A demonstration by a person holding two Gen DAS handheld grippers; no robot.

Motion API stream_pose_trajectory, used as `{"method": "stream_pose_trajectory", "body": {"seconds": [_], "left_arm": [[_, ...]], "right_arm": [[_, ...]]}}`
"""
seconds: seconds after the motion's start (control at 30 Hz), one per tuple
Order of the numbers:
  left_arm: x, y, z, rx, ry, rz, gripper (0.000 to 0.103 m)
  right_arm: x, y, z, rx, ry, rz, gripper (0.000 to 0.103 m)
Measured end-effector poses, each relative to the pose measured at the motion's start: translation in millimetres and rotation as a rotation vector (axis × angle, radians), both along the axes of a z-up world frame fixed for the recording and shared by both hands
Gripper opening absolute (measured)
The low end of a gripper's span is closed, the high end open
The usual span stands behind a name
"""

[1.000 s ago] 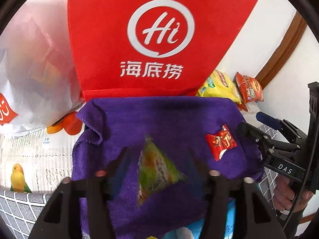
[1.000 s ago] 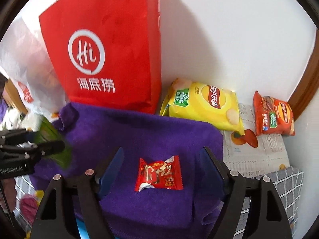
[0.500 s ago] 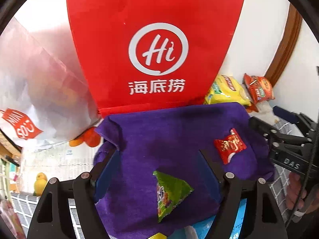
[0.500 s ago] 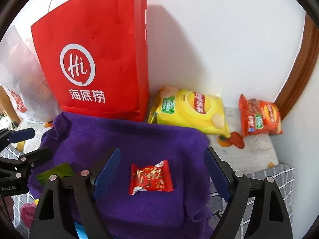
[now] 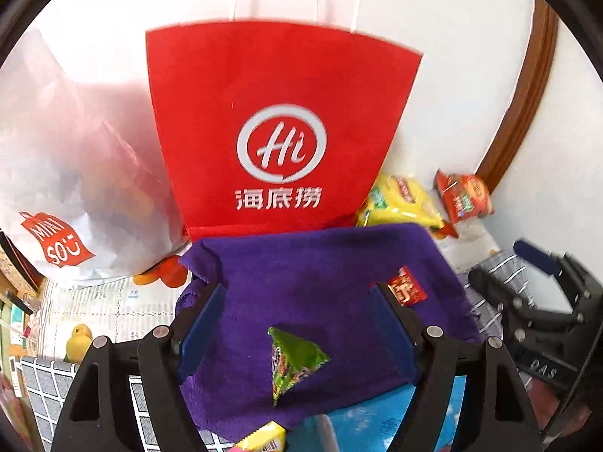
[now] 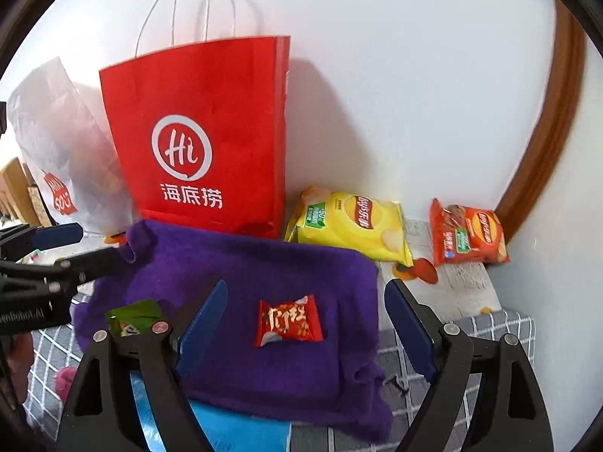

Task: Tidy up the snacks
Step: 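Move both tools back toward the remaining snacks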

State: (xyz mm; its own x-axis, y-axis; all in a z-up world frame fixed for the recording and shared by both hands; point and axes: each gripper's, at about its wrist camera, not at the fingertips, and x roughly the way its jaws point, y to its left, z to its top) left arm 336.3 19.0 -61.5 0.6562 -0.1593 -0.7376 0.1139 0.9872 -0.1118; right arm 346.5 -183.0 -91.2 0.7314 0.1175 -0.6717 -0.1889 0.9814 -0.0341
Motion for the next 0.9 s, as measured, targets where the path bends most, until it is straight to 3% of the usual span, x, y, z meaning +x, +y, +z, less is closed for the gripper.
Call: {"method": "stream_pose_trajectory", "body": {"seconds": [0.13, 0.27, 0.43, 0.63, 0.9], "left_arm": [[-12.6, -2.6, 15.9, -0.022, -0.028, -0.043, 0.077], [-26.6, -13.9, 30.4, 0.007, -0.071, -0.068, 0.077], [-50.9, -24.7, 52.8, -0.043, -0.119, -0.130, 0.077], [-80.8, -29.8, 67.4, -0.061, -0.117, -0.141, 0.077], [-124.0, -11.5, 70.1, -0.040, -0.103, -0.114, 0.077]], "right_arm": [[-20.7, -11.3, 6.3, 0.094, 0.024, 0.023, 0.085], [-39.8, -21.3, 12.1, 0.103, 0.053, -0.026, 0.085], [-71.0, -36.5, 19.8, 0.137, 0.058, -0.057, 0.085], [-110.0, -49.9, 26.2, 0.078, 0.032, -0.116, 0.085], [-147.6, -60.0, 29.5, 0.159, -0.022, -0.106, 0.085]]}}
